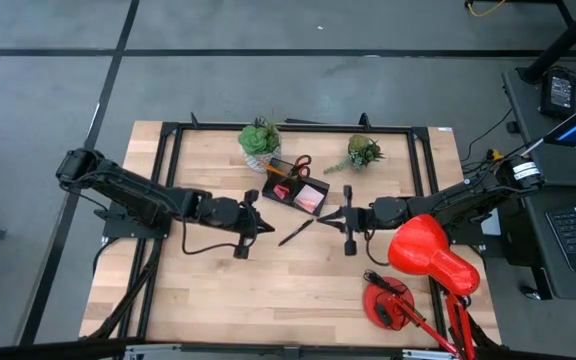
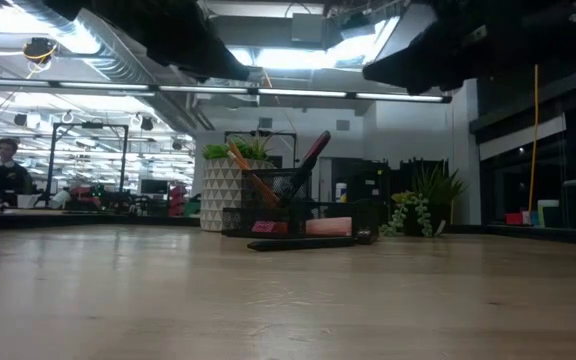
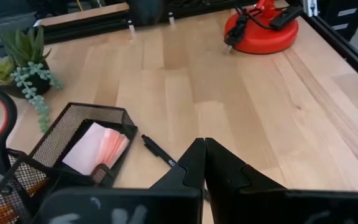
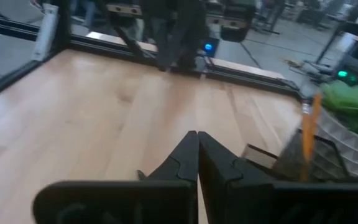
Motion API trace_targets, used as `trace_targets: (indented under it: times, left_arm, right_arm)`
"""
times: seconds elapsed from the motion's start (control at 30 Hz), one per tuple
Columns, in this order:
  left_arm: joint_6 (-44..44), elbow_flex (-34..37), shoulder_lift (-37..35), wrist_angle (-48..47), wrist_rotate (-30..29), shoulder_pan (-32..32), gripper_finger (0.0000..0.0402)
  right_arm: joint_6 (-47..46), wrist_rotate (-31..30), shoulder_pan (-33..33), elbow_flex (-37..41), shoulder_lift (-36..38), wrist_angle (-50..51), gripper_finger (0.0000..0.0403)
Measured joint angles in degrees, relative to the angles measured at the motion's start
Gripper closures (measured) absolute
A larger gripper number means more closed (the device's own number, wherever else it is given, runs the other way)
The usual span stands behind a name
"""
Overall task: Pick and place office supplies into organizer
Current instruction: Put the black pen into the black desk organizer
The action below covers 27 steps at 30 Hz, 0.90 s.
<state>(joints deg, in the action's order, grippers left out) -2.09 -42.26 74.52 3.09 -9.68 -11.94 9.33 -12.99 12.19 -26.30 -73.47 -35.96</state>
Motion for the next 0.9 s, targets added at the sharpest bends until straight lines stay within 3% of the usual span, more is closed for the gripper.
trace_targets:
  times: [0.4, 0.57, 0.9]
  left_arm:
    - [-0.1, 0.0, 0.3, 0.7, -1.4, -1.2, 0.0400]
    - [-1.7, 0.0, 4.2, 6.4, -0.8, -1.2, 0.0398]
    - [4.8, -2.6, 12.8, 2.7, -1.1, -1.1, 0.0390]
  right_arm:
    - [-1.2, 3.9, 0.0, 0.0, 0.0, -0.7, 0.0393]
    - [-2.7, 3.8, 0.0, 0.0, 0.0, -0.6, 0.0393]
    - [-2.8, 3.8, 0.0, 0.0, 0.0, -0.2, 0.0393]
